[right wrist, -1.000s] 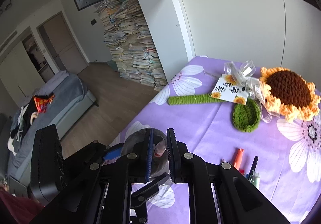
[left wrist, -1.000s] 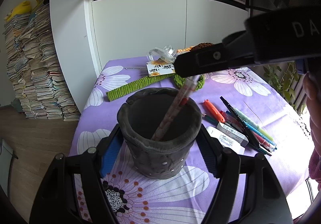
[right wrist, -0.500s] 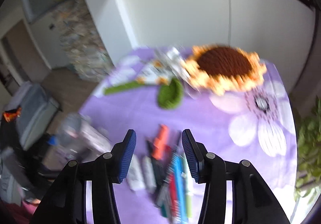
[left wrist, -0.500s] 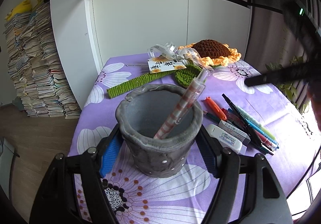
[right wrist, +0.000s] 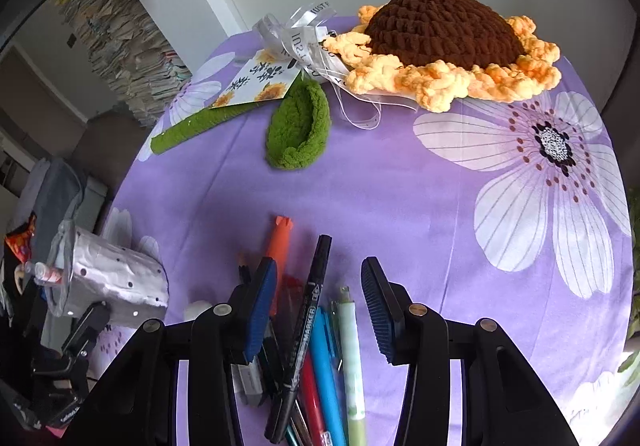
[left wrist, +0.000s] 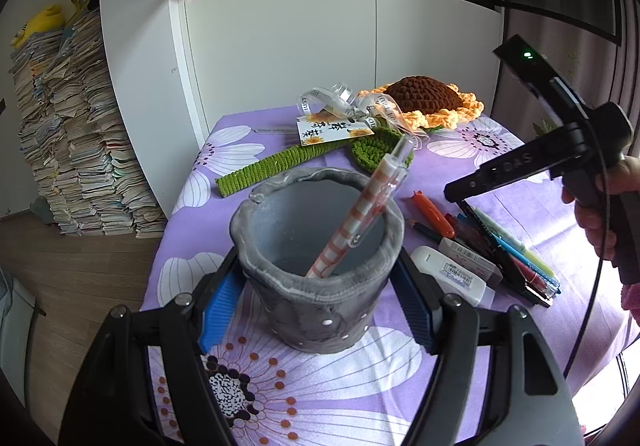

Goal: Organize stationery
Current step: 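Grasp a black marker from the pen pile with the right gripper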

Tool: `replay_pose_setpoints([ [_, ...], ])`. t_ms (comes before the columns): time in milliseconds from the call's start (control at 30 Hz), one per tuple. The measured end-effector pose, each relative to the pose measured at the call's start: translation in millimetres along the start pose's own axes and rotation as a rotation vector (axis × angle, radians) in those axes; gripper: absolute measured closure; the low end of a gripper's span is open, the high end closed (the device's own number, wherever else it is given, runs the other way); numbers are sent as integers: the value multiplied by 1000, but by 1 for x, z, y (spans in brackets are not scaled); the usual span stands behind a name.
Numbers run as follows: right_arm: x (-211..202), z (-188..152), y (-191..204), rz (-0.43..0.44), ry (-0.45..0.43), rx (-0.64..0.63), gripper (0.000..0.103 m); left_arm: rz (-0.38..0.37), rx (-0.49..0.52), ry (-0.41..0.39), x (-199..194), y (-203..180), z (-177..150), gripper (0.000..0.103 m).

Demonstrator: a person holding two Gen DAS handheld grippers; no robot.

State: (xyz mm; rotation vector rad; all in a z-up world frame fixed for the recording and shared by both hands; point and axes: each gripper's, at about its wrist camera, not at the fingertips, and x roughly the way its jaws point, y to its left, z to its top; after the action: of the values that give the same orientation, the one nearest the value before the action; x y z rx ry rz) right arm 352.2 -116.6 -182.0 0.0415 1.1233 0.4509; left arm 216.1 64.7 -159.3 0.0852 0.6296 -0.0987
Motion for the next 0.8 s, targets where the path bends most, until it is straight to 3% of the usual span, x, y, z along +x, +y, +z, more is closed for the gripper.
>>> replay_pose_setpoints([
  [67,9,4,0,-2,23,18,64,2,6,-1,0,-1,0,32],
  [133,14,6,1,23,45,21,86,1,8,-2,0,0,0,32],
  [333,18,6,3,43,67,41,93,-4,-3,-2,1,0,0,32],
  [533,-42,3,22,76,-81,15,93,-3,0,-5,0,0,-1,32],
  [800,-140,5,88,154,-366,-160,93,-8,-12,-5,1,-1,-1,32],
])
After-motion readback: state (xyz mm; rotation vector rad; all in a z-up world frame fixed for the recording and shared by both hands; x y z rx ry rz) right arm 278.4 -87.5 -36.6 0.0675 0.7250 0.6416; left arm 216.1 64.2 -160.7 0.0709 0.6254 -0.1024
